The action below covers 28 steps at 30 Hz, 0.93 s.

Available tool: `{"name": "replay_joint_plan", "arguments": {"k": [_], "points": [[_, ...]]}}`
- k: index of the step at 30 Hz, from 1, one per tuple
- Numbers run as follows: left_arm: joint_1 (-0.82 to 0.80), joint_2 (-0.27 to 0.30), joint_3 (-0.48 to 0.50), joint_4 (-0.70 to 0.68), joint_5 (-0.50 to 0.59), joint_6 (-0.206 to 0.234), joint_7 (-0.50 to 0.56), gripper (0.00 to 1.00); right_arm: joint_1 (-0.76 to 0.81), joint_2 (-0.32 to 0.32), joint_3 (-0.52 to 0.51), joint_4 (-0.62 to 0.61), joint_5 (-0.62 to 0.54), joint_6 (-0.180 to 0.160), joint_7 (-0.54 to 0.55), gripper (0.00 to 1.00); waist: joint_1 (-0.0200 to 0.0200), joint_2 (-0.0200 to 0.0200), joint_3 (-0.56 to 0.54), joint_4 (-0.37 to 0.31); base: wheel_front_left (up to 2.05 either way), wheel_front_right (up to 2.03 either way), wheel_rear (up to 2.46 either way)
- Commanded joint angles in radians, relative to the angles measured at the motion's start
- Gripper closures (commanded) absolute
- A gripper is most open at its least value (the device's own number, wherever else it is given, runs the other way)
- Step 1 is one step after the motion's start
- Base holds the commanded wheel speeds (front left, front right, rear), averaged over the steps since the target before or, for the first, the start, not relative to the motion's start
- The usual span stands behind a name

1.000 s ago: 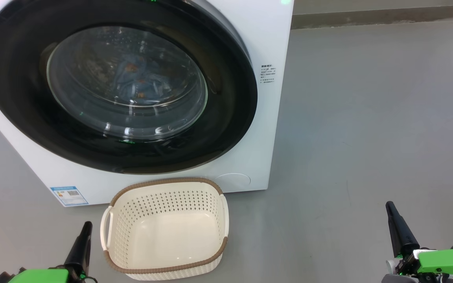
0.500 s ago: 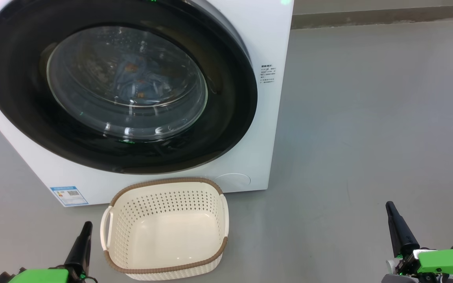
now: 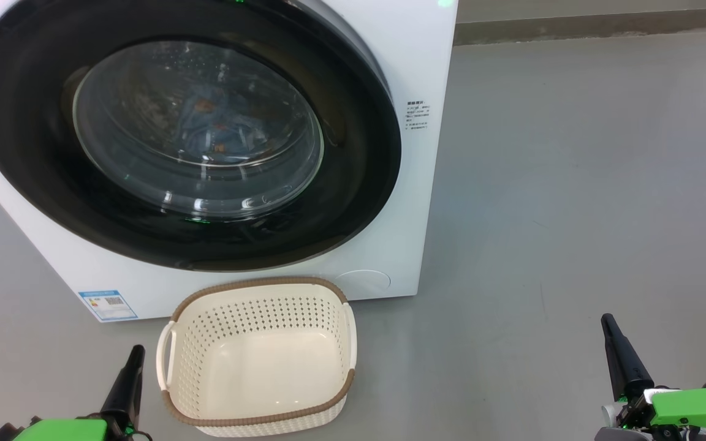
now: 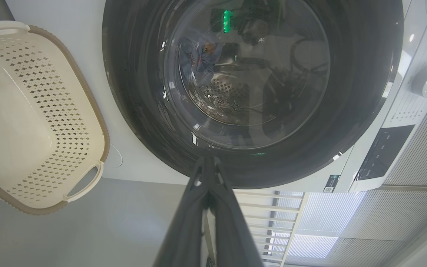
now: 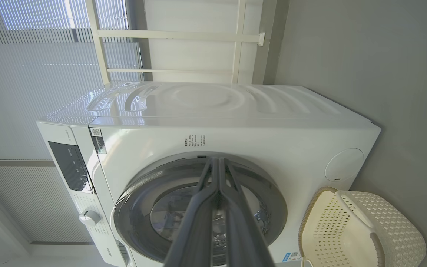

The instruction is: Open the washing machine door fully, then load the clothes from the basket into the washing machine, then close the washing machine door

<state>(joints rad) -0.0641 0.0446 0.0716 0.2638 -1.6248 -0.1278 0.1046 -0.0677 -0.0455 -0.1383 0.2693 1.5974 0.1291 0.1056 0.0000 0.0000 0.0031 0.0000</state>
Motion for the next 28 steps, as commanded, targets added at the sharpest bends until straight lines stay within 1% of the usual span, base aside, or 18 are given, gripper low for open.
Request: {"name": "replay_joint_plan", "arguments": {"k": [1, 28], "points": [[-0.043, 0.012, 0.034, -0.019, 0.010, -0.003, 0.002, 1.00, -0.040, -0.005, 0.024, -0.025, 0.011, 0.002, 0.008, 1.00, 0.0000, 0.0000, 0.000, 0.000, 0.00, 0.00, 0.00], [-0.043, 0.010, 0.037, -0.019, 0.012, -0.003, 0.005, 1.00, -0.040, -0.005, 0.025, -0.025, 0.011, 0.002, 0.008, 1.00, 0.0000, 0.0000, 0.000, 0.000, 0.00, 0.00, 0.00]]}}
